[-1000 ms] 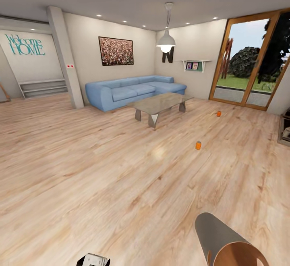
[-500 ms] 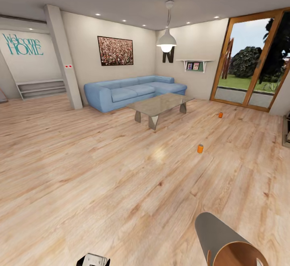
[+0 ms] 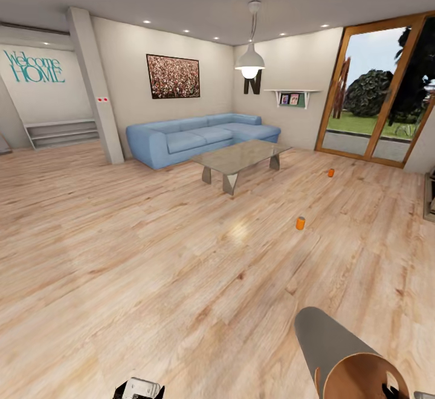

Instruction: Put the three can of soda from the living room inside the tash can in the kitchen.

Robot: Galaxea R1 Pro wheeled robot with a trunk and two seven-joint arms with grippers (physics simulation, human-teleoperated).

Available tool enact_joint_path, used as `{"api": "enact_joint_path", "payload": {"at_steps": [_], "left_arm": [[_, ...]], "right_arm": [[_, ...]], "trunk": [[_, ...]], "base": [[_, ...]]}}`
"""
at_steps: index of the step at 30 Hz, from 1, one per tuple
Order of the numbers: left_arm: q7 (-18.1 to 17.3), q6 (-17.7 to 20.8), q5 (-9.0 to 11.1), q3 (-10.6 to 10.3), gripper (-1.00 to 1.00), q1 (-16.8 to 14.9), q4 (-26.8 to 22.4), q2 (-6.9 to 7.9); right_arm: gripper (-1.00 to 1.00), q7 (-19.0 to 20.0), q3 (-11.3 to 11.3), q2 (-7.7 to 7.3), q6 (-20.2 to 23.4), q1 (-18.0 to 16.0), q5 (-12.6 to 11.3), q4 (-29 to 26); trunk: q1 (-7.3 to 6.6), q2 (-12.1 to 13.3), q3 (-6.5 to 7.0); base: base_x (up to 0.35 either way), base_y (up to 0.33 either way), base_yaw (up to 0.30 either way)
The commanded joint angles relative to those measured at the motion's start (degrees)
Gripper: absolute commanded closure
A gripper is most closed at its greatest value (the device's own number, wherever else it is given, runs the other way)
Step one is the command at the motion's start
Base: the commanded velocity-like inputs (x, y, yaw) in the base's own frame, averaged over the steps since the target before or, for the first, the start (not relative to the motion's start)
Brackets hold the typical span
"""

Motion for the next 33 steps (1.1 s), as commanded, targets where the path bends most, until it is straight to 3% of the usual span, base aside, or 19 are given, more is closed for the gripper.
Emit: {"api": "enact_joint_path", "payload": {"at_steps": [1,6,12,15,33], "left_arm": [[0.00,0.05,0.02,0.01,-1.00,-0.05,-0.15,0.01],[0.06,0.23,-0.24,0.01,-1.00,-4.56,0.56,-0.23],[-0.10,0.55,-0.07,0.01,-1.00,-7.54,1.28,-0.24],[-0.09,2.03,0.06,0.01,-1.00,-10.90,3.28,0.05],[0.61,-0.39,-0.07,0.01,-1.00,-11.78,12.40,-0.29]], "right_arm": [[1.00,0.44,-0.45,-0.02,0.22,-0.02,-0.57,-0.45],[1.00,0.97,-0.12,0.02,0.44,-0.54,-0.18,-1.89],[1.00,0.94,-0.09,-0.05,0.48,-0.84,-0.13,-2.42],[1.00,0.98,-0.03,0.23,0.82,-1.25,0.11,-4.76],[1.00,0.98,-0.80,-1.45,0.80,-1.26,-0.55,-5.67]], "trunk": [[0.00,0.00,0.00],[0.00,0.00,0.00],[0.00,0.00,0.00],[0.00,0.00,0.00],[0.00,0.00,0.00]], "base": [[0.043,0.000,0.000],[0.028,0.000,0.000],[0.005,0.000,0.000],[0.001,0.000,0.000],[0.000,0.000,0.000]]}}
